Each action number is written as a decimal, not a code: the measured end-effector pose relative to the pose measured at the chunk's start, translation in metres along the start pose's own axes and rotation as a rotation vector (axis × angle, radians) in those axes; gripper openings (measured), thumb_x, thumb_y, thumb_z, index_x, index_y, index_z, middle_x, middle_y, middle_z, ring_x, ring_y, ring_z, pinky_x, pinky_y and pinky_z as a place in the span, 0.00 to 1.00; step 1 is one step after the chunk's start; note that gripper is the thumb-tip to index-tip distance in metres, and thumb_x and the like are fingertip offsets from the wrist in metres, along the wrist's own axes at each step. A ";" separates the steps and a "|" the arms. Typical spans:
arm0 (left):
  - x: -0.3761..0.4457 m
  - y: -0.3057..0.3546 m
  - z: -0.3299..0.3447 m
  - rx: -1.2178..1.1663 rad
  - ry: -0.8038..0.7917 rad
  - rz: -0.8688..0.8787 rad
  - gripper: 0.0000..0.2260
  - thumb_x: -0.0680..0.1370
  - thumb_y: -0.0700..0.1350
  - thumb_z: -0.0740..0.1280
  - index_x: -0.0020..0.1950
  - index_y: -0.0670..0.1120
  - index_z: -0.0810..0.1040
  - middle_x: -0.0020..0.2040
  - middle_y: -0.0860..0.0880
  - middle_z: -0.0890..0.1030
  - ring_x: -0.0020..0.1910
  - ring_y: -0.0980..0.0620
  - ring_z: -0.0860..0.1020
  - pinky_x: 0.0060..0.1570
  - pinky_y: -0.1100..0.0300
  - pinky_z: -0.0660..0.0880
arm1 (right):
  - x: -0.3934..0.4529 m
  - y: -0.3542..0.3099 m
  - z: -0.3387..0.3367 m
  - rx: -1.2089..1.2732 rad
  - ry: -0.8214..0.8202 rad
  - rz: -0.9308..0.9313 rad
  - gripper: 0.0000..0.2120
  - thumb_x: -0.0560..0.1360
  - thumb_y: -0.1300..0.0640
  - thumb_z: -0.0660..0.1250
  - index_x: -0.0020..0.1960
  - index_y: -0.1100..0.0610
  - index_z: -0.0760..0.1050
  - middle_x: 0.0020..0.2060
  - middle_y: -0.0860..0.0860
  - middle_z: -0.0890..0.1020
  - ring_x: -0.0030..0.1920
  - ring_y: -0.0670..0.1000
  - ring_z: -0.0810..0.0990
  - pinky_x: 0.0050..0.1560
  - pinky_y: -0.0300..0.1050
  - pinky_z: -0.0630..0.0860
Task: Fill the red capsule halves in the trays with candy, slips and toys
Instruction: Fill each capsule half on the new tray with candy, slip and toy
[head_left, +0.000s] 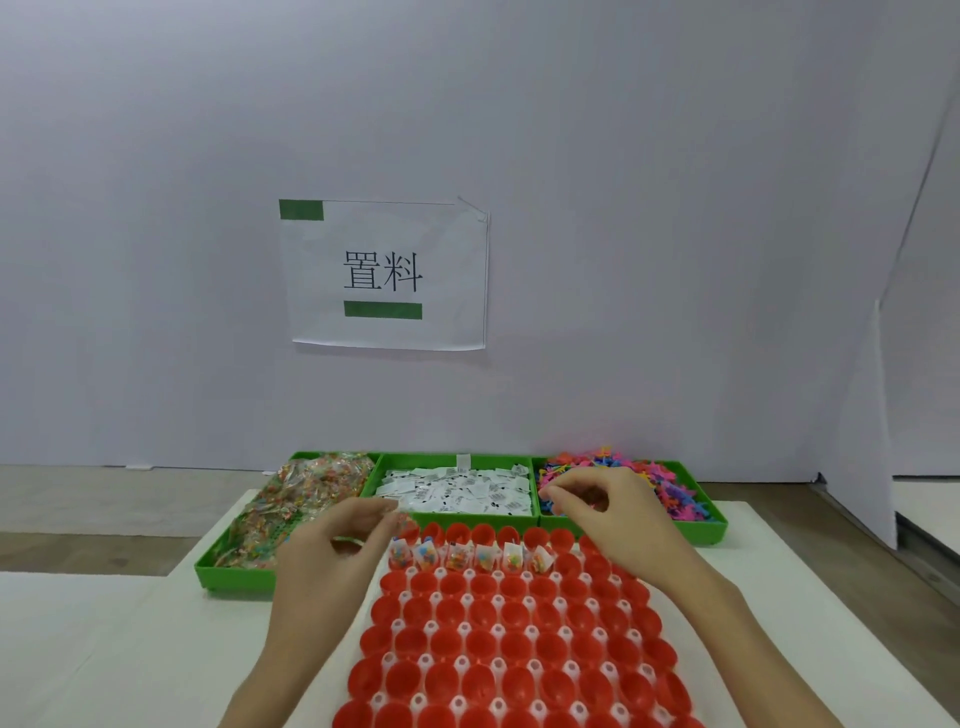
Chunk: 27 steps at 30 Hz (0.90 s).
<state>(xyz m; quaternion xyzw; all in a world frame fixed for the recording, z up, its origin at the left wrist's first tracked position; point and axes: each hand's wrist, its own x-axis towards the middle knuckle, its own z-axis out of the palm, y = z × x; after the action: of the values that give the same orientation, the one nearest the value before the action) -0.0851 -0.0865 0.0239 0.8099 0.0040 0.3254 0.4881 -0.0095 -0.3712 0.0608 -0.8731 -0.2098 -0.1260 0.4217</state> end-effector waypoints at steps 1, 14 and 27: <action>-0.005 0.002 0.001 -0.017 0.002 0.009 0.06 0.75 0.45 0.76 0.46 0.57 0.86 0.40 0.59 0.86 0.41 0.60 0.83 0.41 0.69 0.77 | -0.001 -0.002 -0.001 0.006 -0.003 -0.003 0.05 0.79 0.51 0.70 0.50 0.47 0.86 0.41 0.41 0.86 0.46 0.38 0.81 0.49 0.30 0.76; -0.023 -0.008 0.002 0.034 -0.077 0.192 0.12 0.74 0.39 0.77 0.45 0.58 0.84 0.40 0.58 0.83 0.39 0.54 0.78 0.39 0.62 0.75 | 0.045 -0.013 0.051 -0.273 -0.203 -0.009 0.10 0.82 0.58 0.67 0.59 0.54 0.84 0.56 0.47 0.86 0.51 0.40 0.81 0.55 0.28 0.72; -0.019 -0.015 -0.001 0.070 -0.052 0.145 0.10 0.76 0.42 0.76 0.45 0.58 0.84 0.42 0.61 0.82 0.43 0.53 0.77 0.40 0.64 0.73 | 0.104 -0.003 0.110 -0.508 -0.367 0.013 0.06 0.76 0.60 0.75 0.51 0.62 0.85 0.50 0.55 0.87 0.46 0.49 0.84 0.49 0.39 0.78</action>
<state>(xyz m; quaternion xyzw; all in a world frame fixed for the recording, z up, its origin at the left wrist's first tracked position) -0.0961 -0.0843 0.0021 0.8329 -0.0559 0.3382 0.4345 0.0855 -0.2555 0.0366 -0.9601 -0.2385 -0.0122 0.1458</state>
